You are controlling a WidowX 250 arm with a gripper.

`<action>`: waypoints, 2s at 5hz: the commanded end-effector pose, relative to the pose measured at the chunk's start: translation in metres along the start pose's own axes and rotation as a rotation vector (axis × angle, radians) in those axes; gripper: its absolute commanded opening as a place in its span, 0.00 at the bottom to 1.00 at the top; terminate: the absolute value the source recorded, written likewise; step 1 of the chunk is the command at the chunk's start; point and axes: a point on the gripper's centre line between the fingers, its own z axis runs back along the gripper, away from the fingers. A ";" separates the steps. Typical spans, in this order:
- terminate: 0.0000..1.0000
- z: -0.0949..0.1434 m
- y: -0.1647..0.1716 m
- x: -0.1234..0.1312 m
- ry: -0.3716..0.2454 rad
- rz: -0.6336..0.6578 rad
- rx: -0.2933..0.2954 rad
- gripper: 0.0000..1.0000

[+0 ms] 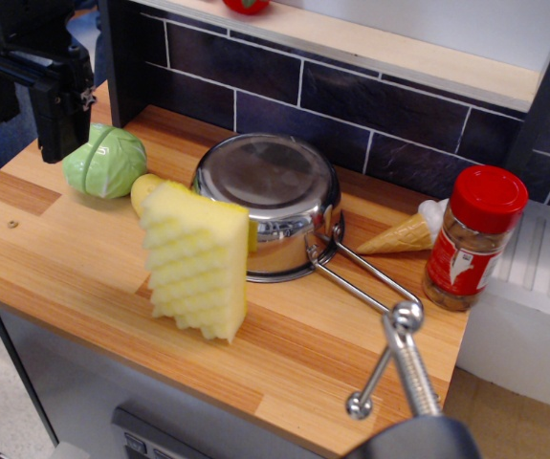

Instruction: Wipe pot with sponge

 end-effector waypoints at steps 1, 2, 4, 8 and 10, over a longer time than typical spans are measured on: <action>0.00 0.000 0.000 0.000 0.000 0.000 0.000 1.00; 0.00 0.015 -0.011 0.012 0.086 -0.250 -0.009 1.00; 0.00 0.026 -0.046 0.032 0.174 -0.755 -0.080 1.00; 0.00 -0.004 -0.083 0.023 0.080 -1.731 0.066 1.00; 0.00 -0.032 -0.088 0.015 0.112 -1.761 0.112 1.00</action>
